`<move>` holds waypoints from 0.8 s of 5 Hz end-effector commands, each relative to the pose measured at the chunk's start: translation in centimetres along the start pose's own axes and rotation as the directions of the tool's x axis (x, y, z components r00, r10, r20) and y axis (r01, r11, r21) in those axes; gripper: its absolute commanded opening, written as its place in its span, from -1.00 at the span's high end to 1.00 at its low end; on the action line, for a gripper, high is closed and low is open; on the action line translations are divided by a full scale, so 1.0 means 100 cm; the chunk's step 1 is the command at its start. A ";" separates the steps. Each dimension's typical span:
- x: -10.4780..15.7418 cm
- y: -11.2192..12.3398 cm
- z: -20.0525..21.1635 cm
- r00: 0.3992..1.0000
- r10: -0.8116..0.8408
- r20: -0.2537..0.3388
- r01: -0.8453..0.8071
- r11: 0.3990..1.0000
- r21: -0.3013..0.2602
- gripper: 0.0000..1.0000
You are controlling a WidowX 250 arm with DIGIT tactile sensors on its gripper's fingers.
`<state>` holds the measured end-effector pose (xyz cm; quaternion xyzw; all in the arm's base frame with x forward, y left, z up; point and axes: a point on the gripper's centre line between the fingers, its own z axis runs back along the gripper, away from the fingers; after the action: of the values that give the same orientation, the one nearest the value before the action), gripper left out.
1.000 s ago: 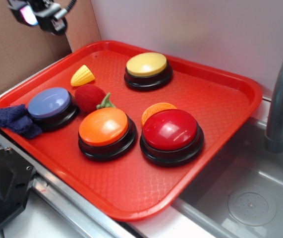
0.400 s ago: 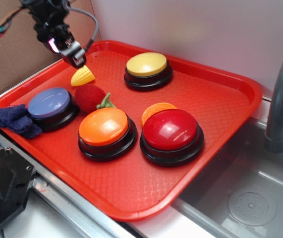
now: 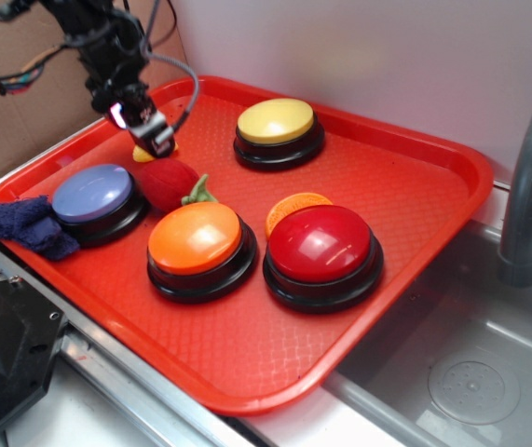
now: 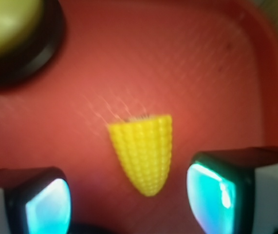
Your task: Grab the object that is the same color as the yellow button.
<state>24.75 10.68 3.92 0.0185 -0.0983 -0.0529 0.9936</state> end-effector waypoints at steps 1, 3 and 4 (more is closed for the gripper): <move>0.012 0.016 -0.009 1.000 -0.009 0.014 0.009 0.999 0.033 -1.00; 0.021 0.016 -0.013 1.000 0.001 0.022 -0.002 1.000 0.031 1.00; 0.023 0.016 -0.016 1.000 -0.001 0.017 0.001 1.000 0.019 1.00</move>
<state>26.52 11.54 1.73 0.0148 -0.0888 -0.0489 0.9947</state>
